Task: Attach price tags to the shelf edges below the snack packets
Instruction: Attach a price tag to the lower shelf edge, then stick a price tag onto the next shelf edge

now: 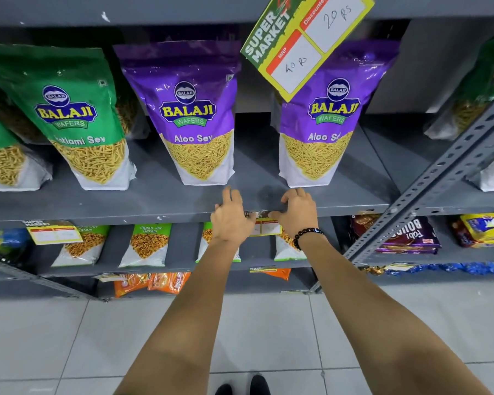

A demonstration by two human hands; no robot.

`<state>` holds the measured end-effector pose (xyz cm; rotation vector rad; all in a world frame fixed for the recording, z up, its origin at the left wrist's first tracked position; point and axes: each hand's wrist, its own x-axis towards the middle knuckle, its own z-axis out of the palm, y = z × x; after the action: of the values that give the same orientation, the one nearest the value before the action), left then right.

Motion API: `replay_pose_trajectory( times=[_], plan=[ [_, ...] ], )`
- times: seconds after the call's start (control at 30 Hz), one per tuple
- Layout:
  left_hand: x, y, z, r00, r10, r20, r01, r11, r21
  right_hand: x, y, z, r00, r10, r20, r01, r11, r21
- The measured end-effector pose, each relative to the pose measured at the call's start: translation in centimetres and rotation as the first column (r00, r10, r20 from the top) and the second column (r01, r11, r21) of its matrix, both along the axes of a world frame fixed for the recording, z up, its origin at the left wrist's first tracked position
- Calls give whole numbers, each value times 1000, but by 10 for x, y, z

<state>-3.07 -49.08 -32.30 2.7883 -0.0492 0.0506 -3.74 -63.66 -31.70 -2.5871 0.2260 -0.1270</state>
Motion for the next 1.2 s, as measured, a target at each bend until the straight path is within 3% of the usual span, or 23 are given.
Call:
replay_pose_trajectory(
  times=[0.17, 0.37, 0.53, 0.73, 0.9, 1.0, 1.2],
  plan=[
    [6, -8, -2, 999, 33, 39, -35, 998, 47, 3, 6, -3, 999, -46, 30, 47, 998, -36],
    [2, -13, 5, 999, 21, -46, -22, 1000, 0, -5, 10, -3, 999, -23, 28, 25, 996, -85],
    [-20, 1, 24, 976, -108, 191, 97, 993, 67, -26, 7, 18, 977, 36, 209, -6, 989, -147],
    [-31, 9, 121, 842, -89, 533, 84, 996, 33, -39, 8, 117, 775, 3, 632, 124, 980, -156],
    [-23, 9, 205, 681, -28, 732, 55, 998, -13, -33, 10, 214, 618, -13, 786, 167, 979, -115],
    [-18, 9, 232, 650, -34, 759, 57, 998, -4, -27, 15, 261, 633, 23, 774, 133, 981, -139],
    [-15, 6, 254, 715, -28, 698, 89, 995, -52, -16, 14, 305, 709, 1, 706, 86, 992, -87]
  ],
)
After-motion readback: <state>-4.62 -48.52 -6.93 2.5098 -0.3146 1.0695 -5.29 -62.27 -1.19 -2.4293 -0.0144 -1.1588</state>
